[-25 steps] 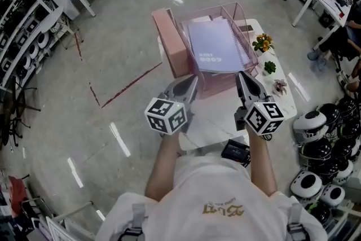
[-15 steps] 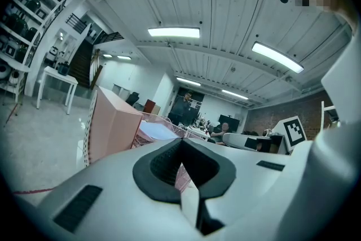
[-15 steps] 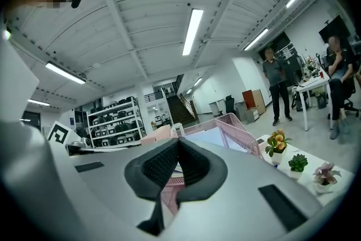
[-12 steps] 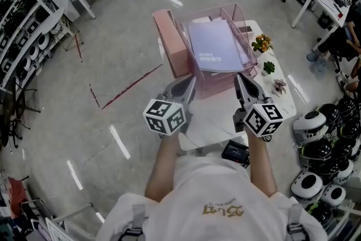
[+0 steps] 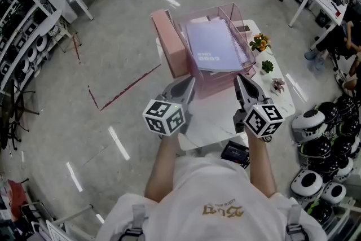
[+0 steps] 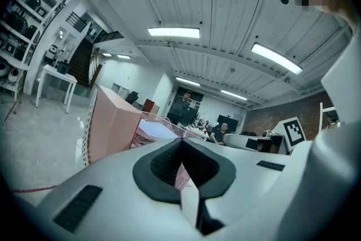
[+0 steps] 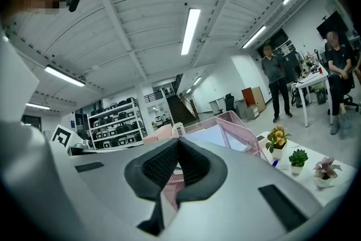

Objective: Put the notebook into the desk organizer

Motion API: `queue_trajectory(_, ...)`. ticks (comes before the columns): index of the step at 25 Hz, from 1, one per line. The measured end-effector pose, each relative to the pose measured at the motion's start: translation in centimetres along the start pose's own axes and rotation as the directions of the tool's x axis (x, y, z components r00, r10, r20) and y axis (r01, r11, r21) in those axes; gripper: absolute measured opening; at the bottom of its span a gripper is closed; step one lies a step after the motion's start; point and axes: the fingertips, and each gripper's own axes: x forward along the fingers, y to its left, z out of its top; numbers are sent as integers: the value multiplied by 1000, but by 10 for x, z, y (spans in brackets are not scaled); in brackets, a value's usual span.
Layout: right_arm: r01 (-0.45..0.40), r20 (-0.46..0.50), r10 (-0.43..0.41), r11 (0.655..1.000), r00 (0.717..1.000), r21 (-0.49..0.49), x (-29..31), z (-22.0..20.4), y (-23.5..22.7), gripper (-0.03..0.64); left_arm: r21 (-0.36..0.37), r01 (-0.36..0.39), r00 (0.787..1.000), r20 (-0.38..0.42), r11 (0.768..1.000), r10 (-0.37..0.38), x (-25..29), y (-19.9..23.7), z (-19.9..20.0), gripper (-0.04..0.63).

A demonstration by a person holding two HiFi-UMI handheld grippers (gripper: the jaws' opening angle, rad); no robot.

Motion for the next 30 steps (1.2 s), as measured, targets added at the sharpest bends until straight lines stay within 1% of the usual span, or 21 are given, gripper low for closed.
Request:
queue_trajectory(20, 24, -4, -24, 1000, 1000, -7, -5, 0, -4, 10, -6, 6, 1000, 0, 1000, -6, -3, -1, 0, 15)
queue_trajectory(24, 19, -12, -20, 1000, 1000, -11, -4, -3, -2, 10, -7, 6, 1000, -1, 1000, -6, -3, -1, 0, 16)
queue_trajectory(30, 4, -10, -4, 1000, 1000, 8, -3, -5, 1, 11, -6, 6, 1000, -3, 1000, -6, -1, -1, -3, 15)
